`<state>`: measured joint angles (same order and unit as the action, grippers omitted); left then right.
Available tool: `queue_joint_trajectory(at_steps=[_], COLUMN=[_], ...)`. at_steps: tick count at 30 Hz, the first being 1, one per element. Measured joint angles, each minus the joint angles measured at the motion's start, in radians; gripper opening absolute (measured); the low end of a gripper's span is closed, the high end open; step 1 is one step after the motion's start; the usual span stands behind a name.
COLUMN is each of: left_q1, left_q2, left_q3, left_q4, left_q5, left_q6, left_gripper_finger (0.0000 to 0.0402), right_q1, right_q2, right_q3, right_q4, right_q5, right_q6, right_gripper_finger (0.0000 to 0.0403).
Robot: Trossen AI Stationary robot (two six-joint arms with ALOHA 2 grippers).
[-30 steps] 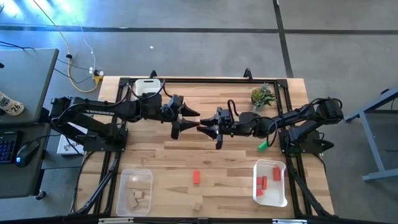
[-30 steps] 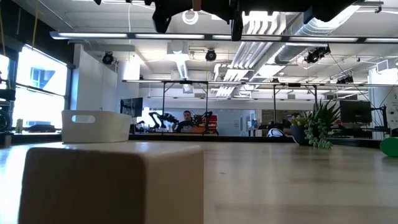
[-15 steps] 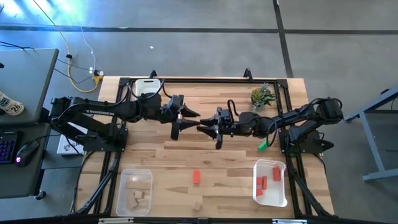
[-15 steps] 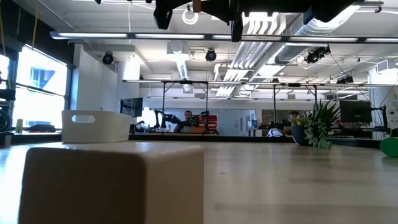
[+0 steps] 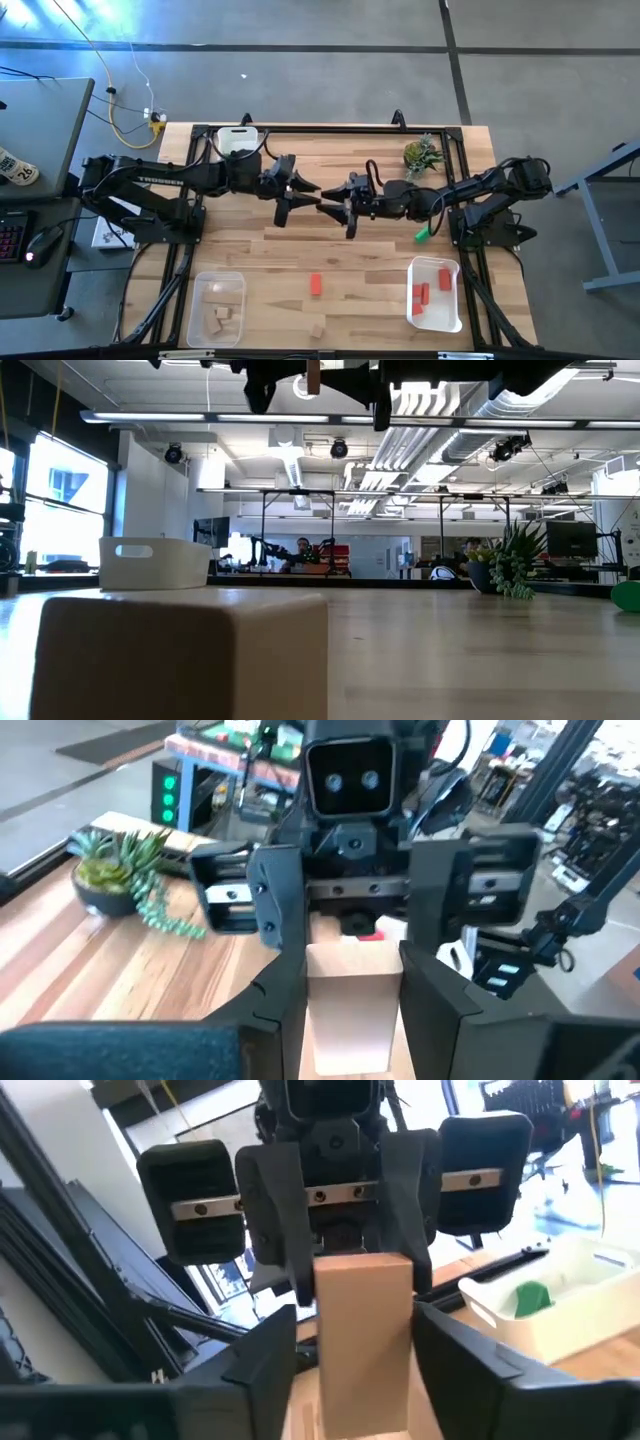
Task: Sort & place blocks by color
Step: Put the brown block into the transparent bin
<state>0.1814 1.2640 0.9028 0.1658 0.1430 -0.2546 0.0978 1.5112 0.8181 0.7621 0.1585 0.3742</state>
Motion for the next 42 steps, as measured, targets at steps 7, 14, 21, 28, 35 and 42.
queue_joint_trajectory(at_steps=[7, 14, 21, 28, 35, 42], left_q1=[-0.001, -0.037, -0.135, -0.228, -0.334, -0.454], left_q2=[-0.001, -0.002, -0.002, -0.029, -0.080, -0.110], left_q3=[0.000, 0.000, 0.000, 0.000, 0.000, 0.000], left_q4=[-0.125, -0.278, -0.438, -0.589, -0.712, -0.832], left_q5=[-0.005, -0.006, -0.107, -0.141, -0.201, -0.228], left_q6=[0.000, -0.003, -0.007, -0.080, -0.189, -0.346], left_gripper_finger=[0.0100, 0.0102, 0.0104, 0.0105, 0.0105, 0.0106], right_q1=[0.000, 0.001, 0.001, 0.000, 0.000, 0.001], right_q2=[0.000, 0.000, 0.000, 0.000, -0.001, -0.002], right_q3=[0.000, 0.000, 0.000, 0.000, 0.000, 0.000], right_q4=[-0.112, -0.272, -0.445, -0.613, -0.735, -0.750], right_q5=[-0.006, -0.009, -0.009, -0.034, -0.063, -0.104], right_q6=[0.060, 0.150, 0.208, 0.307, 0.387, 0.433], right_gripper_finger=[0.0217, 0.0219, 0.0220, 0.0220, 0.0220, 0.0220])
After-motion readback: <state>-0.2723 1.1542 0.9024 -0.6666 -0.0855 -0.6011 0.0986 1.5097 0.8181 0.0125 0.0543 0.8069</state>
